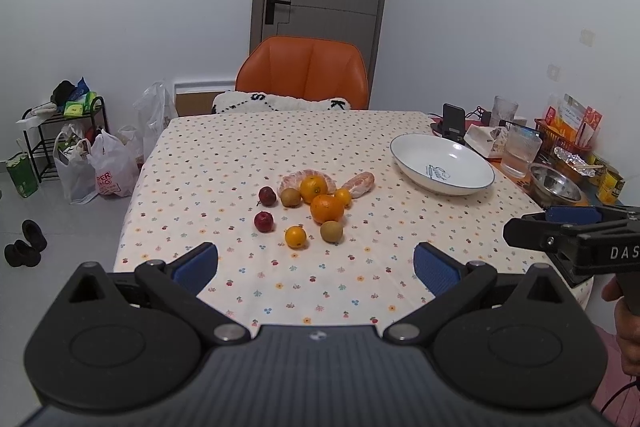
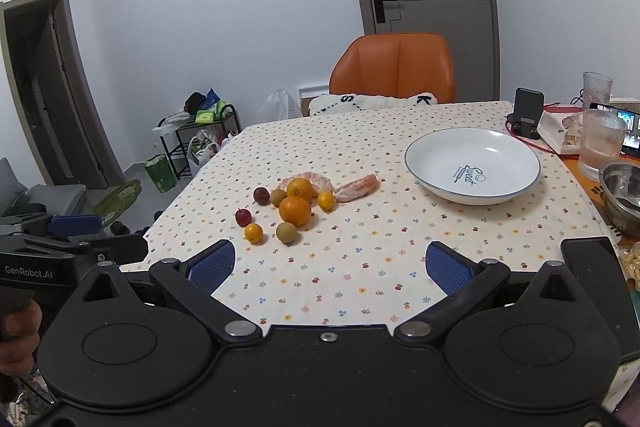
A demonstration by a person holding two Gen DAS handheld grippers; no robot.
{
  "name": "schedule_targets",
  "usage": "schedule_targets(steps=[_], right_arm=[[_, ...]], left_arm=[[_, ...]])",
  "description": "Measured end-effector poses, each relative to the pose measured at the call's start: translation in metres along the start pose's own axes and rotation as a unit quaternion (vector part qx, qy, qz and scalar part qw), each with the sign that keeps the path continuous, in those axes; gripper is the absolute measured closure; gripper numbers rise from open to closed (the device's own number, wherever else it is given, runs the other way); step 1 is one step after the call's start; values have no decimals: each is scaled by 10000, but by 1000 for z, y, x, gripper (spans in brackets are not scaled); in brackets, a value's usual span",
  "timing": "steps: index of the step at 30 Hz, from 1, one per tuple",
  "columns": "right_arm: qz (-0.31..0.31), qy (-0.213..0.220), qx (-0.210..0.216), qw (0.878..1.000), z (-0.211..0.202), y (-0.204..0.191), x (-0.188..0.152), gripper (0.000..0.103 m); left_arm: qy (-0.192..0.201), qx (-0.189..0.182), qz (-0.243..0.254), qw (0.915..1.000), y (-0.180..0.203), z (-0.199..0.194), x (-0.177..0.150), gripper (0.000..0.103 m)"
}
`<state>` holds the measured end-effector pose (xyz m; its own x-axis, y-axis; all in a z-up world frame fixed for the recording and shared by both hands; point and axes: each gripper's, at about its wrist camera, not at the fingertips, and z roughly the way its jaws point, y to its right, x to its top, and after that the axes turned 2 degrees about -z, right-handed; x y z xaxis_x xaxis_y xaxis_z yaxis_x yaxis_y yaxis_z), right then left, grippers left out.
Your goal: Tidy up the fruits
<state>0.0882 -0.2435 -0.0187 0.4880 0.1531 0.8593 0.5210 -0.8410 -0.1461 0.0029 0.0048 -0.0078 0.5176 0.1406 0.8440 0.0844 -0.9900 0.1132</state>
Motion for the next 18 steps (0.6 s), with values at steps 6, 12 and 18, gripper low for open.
schedule_targets(steps=[6,12,18], right_arm=[[-19,41,25,10000,-3,-1,2,0],[-15,60,-11,10000,-4,0,3,0],[7,75,-19,10000,-5,2,4,0]], left_arm=[[48,2,-18,10000,0,-4,2,0],[25,-3,-44,10000,-2,-2,2,0],[25,-12,-47,10000,-1,-3,1,0]])
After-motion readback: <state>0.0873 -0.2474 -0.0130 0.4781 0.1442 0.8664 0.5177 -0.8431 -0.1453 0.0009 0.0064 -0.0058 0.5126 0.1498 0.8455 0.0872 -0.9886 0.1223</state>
